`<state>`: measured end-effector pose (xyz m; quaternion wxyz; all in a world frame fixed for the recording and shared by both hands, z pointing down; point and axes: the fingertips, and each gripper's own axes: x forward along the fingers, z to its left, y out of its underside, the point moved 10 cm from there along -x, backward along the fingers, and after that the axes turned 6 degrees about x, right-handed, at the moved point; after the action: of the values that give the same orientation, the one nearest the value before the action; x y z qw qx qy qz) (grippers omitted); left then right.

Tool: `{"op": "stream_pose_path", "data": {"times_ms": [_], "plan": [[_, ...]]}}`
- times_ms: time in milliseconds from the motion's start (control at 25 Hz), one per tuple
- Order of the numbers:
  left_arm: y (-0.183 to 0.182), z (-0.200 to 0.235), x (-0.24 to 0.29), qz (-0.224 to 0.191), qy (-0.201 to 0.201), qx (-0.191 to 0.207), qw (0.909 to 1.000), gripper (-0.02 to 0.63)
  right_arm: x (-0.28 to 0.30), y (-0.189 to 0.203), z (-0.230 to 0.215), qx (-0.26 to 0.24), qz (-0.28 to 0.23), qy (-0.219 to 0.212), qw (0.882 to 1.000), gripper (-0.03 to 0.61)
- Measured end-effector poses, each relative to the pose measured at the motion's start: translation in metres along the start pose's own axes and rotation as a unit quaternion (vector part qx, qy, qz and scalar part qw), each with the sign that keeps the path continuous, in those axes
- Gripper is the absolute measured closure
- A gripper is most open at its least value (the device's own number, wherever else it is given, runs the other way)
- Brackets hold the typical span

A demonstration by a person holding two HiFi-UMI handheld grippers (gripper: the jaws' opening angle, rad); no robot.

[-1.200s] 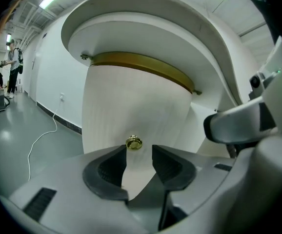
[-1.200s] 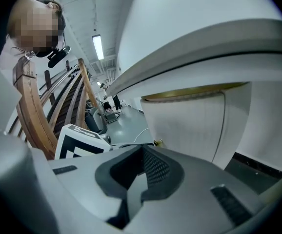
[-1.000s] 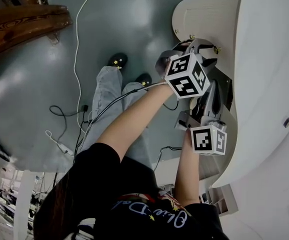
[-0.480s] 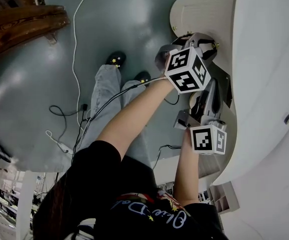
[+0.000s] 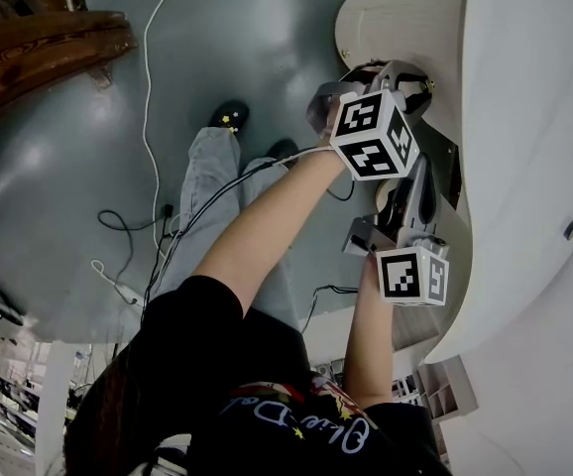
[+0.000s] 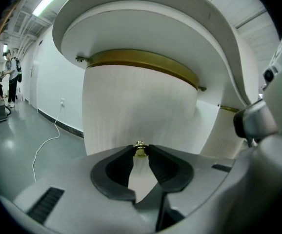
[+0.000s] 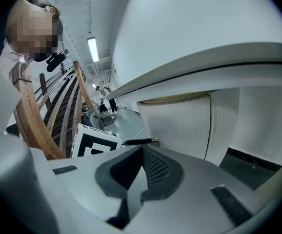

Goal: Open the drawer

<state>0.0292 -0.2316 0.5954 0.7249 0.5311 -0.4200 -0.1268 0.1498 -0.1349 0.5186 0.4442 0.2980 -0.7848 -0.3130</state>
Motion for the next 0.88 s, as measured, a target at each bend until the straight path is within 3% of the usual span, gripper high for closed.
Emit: {"op": "stream_pose_path", "data": {"times_ms": [880], "plan": [[0.013, -0.005, -0.021, 0.019, 0.022, -0.003, 0.9996, 0.517, 0.003, -0.001, 0.01, 0.007, -0.001, -0.01, 1.0, 0.58]]}}
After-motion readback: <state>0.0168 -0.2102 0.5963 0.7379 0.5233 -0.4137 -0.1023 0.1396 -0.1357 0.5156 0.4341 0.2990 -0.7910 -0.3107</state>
